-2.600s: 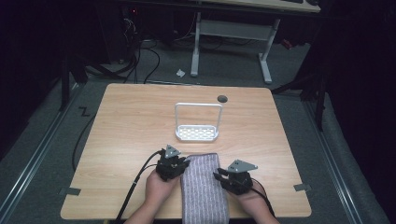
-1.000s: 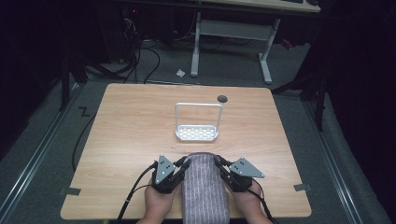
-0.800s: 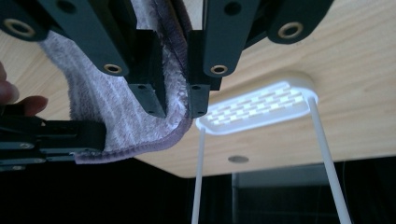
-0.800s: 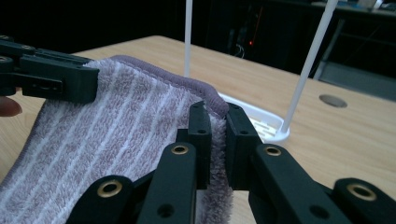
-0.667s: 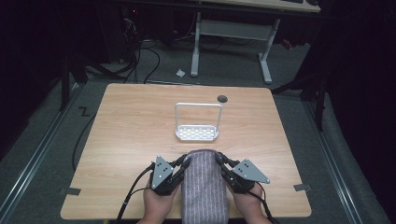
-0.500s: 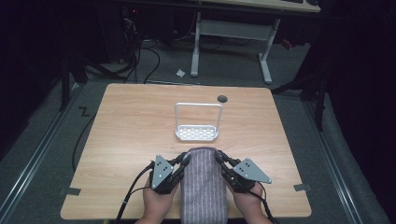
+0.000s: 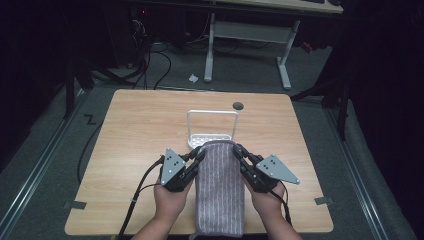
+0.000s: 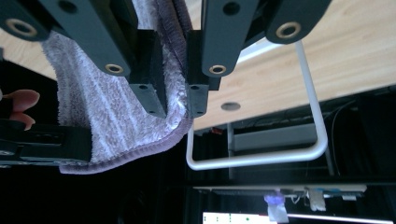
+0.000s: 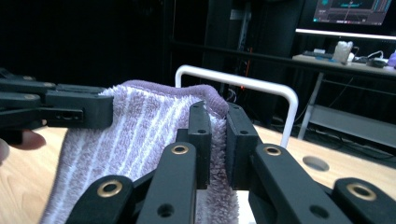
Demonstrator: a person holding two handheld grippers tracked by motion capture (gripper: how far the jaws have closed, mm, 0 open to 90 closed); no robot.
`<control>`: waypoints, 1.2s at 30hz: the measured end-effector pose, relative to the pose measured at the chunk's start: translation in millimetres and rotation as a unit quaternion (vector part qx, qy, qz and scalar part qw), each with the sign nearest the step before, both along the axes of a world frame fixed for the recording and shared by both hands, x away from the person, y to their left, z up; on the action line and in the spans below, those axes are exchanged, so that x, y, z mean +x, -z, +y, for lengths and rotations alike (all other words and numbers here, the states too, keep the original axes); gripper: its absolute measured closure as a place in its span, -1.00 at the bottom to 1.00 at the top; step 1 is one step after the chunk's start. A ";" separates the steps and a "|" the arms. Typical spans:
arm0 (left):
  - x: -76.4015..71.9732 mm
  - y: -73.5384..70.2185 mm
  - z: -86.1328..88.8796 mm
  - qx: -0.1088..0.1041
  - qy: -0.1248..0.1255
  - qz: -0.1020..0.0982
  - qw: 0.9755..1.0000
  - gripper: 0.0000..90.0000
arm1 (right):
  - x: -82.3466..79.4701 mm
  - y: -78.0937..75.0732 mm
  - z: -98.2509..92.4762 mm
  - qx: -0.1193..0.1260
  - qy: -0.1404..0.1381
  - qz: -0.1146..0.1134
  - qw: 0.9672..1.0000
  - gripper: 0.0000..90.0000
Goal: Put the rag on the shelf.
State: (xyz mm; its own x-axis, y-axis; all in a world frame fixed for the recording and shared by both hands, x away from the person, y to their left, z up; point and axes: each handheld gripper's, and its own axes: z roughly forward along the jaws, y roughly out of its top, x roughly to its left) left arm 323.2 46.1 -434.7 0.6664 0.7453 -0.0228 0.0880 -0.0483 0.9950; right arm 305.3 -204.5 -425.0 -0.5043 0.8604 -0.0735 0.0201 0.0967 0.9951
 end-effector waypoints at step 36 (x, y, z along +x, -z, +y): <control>59.0 -93.0 -0.9 -0.009 -0.006 -0.065 0.998 0.78 | 43.4 -96.1 0.9 0.011 0.019 -0.068 0.997 0.86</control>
